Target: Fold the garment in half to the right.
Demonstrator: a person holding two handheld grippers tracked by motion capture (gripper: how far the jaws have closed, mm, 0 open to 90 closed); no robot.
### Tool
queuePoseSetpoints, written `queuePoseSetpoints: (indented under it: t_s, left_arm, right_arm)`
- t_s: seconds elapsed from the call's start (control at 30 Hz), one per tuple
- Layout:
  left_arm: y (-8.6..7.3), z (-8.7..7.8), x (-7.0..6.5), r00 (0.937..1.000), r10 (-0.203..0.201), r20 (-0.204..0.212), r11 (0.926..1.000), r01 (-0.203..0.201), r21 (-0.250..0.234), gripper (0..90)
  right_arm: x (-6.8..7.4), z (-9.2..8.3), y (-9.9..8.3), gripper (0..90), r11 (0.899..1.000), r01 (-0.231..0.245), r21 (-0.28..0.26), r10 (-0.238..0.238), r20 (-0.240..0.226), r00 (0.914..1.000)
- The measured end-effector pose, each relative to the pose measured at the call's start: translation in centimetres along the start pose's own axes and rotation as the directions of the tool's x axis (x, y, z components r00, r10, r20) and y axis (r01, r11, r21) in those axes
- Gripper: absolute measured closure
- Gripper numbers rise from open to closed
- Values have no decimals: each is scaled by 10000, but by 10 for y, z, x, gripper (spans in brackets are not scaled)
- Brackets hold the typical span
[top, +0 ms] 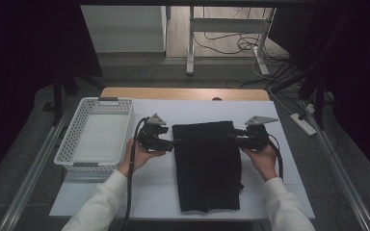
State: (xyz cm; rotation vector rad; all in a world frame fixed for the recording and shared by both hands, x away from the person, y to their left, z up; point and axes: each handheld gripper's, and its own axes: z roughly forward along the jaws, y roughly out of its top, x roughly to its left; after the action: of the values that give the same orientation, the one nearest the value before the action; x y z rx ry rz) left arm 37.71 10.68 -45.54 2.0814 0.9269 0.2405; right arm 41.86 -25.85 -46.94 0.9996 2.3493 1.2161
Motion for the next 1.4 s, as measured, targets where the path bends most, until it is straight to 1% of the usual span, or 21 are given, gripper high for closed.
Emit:
queuePoseSetpoints:
  t_s: [0.1,0.17,0.23,0.3,0.43,0.53,0.6,0.73,0.83,0.9,0.93,1.0,1.13,1.2,1.3,1.4]
  left_arm:
    - [0,-1,2,9999,-87,80,9999,88,-68,232]
    - [0,-1,2,9999,-109,102,9999,110,-88,229]
    - [0,-1,2,9997,-179,178,9997,182,-138,226]
    - [0,0,2,9996,-149,234,9998,152,-108,220]
    - [0,1,1,9993,-125,348,9999,127,-52,198]
    - [0,2,1,9988,-96,485,9999,97,-25,185]
    - [0,2,0,9987,-65,503,10000,66,-7,178]
    - [1,1,0,9985,-69,543,10000,67,36,173]
    - [1,2,0,9990,-142,435,9997,134,182,181]
    - [1,2,1,9989,-180,424,9997,172,190,182]
    - [1,2,1,9990,-188,417,9996,180,195,183]
    - [1,2,1,9989,-204,416,9996,196,197,183]
    - [1,2,2,9988,-250,433,9994,240,235,183]
    - [1,2,2,9983,-348,460,9990,334,296,184]
    - [1,4,3,9980,-411,477,9987,396,334,184]
    - [0,4,3,9977,-470,492,9983,452,369,184]
  right_arm:
    - [6,-6,-4,483,9997,148,-202,-152,-196,9997]
    - [10,-10,-6,452,9992,313,-236,-320,-312,9990]
    - [14,-12,-7,405,9992,352,-170,-360,-508,9981]
    - [18,-13,-8,373,9992,400,-54,-403,-833,9957]
    - [31,-19,-14,324,9974,696,-181,-709,-859,9938]
    - [40,-26,-20,300,9959,891,-169,-904,-1053,9903]
    - [45,-32,-23,299,9948,981,-257,-1005,-1223,9874]
    - [55,-43,-32,295,9946,975,-368,-1022,-1598,9818]
    - [60,-49,-38,289,9942,1032,-298,-1068,-1756,9786]
    - [64,-54,-44,289,9940,1056,-272,-1088,-1905,9756]
    - [66,-57,-49,290,9939,1062,-290,-1099,-2039,9728]
    - [69,-62,-53,290,9929,1136,-339,-1183,-2155,9693]
    - [74,-70,-58,289,9920,1204,-378,-1259,-2381,9631]
    - [77,-72,-62,289,9925,1180,-335,-1226,-2592,9580]
    - [83,-72,-66,284,9892,1459,-159,-1448,-2678,9525]
    - [88,-72,-66,283,9872,1588,-150,-1565,-2839,9460]
